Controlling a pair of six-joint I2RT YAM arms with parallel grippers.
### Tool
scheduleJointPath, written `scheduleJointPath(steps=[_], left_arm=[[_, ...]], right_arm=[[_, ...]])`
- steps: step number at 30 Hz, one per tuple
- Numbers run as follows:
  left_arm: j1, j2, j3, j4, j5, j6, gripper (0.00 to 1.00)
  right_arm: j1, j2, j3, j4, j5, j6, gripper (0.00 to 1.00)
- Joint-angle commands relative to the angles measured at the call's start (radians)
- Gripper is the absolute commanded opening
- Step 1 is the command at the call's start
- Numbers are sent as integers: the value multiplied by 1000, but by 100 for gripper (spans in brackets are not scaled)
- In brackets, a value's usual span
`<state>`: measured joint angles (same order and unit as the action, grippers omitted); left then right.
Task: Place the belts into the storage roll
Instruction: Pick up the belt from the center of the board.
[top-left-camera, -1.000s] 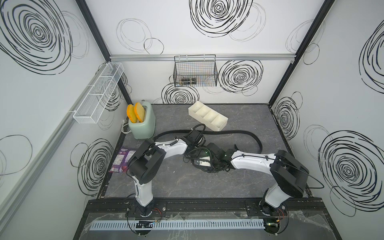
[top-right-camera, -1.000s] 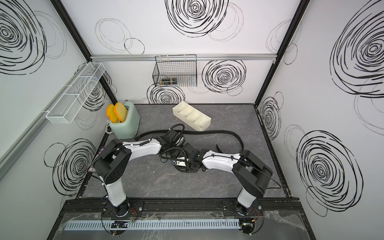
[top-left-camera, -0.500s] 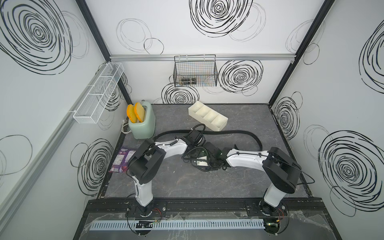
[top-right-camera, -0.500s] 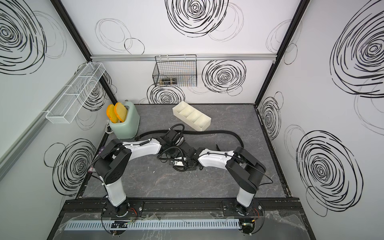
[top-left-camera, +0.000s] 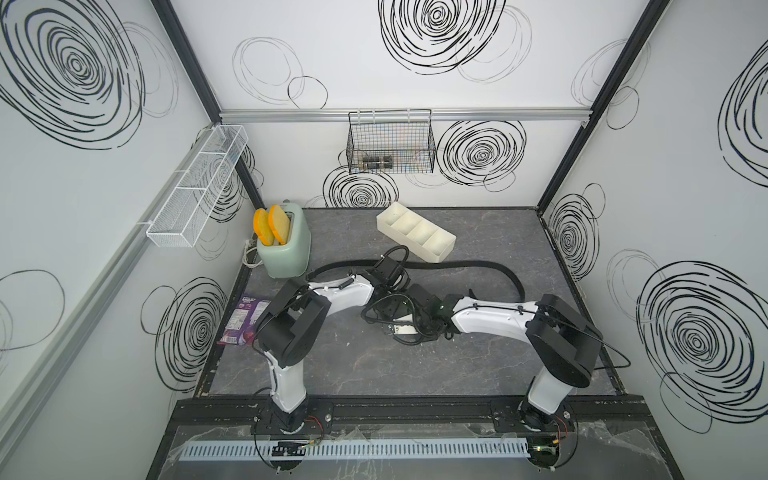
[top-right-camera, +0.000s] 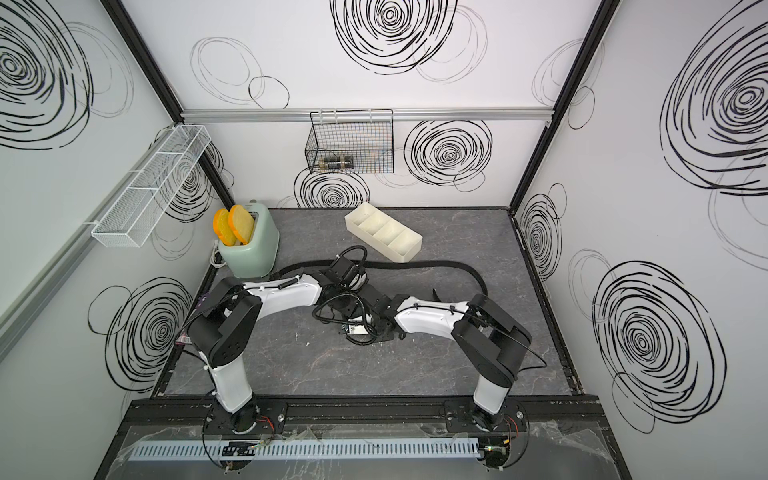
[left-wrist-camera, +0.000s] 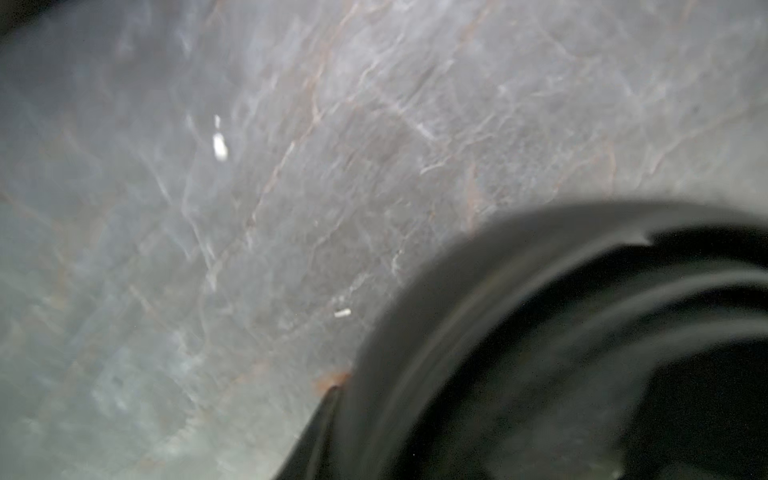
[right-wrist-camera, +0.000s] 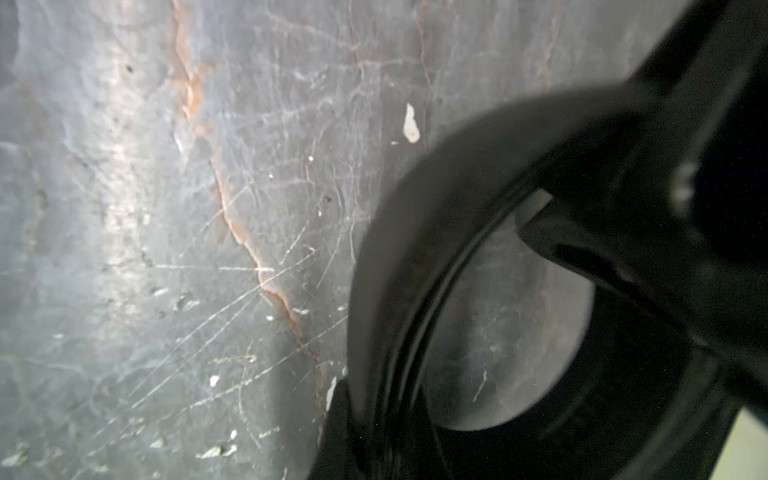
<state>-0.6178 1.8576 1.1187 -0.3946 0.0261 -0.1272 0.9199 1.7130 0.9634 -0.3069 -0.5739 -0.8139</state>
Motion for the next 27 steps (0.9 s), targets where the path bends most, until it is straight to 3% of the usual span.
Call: scheduleJointPath(steps=[1, 6, 11, 17, 22, 27], left_arm=[[42, -35, 48, -146, 52, -19, 64], [182, -169, 121, -148, 142, -108, 98], [313, -308, 111, -59, 249, -239, 97], [366, -416, 41, -4, 278, -296, 96], [392, -467, -34, 10, 328, -288, 97], [376, -504, -106, 12, 370, -257, 97]], right_arm=[[-25, -35, -58, 28, -89, 126, 0], [-92, -190, -183, 260, -205, 354, 0], [-175, -340, -316, 543, -298, 622, 0], [-303, -509, -436, 889, -305, 963, 0], [-399, -589, -417, 1007, -195, 1057, 0], [-455, -554, -303, 993, -44, 974, 0]])
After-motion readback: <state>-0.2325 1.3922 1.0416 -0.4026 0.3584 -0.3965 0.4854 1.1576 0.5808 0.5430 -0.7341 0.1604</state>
